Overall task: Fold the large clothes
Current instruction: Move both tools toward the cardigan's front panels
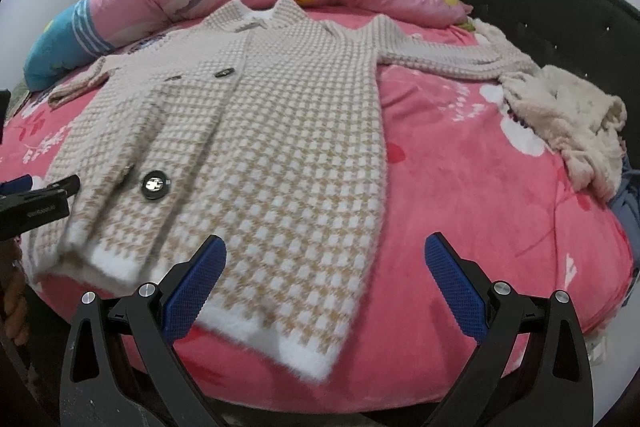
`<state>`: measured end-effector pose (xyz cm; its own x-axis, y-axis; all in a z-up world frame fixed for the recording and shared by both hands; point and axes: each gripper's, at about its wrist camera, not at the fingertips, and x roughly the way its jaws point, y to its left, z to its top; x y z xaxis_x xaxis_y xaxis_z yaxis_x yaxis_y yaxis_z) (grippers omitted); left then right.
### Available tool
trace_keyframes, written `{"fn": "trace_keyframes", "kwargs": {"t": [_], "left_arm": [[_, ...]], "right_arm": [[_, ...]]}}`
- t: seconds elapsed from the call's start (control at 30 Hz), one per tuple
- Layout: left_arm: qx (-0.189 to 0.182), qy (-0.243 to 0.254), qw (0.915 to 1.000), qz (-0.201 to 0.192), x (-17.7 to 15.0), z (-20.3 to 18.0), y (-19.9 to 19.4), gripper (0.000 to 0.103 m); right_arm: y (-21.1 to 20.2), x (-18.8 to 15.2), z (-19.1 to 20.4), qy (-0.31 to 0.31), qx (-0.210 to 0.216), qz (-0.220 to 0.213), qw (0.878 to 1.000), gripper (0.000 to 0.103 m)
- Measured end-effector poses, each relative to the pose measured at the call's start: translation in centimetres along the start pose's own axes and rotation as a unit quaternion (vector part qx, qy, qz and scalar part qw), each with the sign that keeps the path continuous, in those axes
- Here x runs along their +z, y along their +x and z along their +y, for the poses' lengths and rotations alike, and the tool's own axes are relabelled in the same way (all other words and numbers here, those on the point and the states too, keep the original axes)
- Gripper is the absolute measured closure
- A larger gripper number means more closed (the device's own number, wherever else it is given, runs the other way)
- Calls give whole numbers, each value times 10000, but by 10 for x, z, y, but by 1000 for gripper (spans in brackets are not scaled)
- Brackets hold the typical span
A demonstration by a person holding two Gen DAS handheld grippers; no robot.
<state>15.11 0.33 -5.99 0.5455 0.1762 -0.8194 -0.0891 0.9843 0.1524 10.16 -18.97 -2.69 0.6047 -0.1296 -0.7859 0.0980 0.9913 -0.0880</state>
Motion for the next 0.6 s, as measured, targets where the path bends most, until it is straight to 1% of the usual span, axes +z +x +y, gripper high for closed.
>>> {"fn": "trace_keyframes", "kwargs": {"t": [0.1, 0.2, 0.3, 0.43, 0.6], "left_arm": [[-63, -20, 10000, 23, -2, 2, 7, 5], [-10, 149, 9999, 34, -6, 1, 12, 5], [-100, 183, 9998, 24, -8, 3, 14, 5], [-276, 98, 9995, 80, -8, 10, 17, 5], [-278, 138, 9995, 1, -11, 8, 15, 5]], "right_arm": [[11, 0, -4, -15, -34, 69, 10000, 8], [22, -1, -7, -40, -63, 155, 9999, 8], [34, -5, -8, -92, -78, 289, 9995, 8], [41, -10, -10, -75, 39, 341, 9994, 8], [44, -12, -14, -4, 168, 344, 9993, 8]]}}
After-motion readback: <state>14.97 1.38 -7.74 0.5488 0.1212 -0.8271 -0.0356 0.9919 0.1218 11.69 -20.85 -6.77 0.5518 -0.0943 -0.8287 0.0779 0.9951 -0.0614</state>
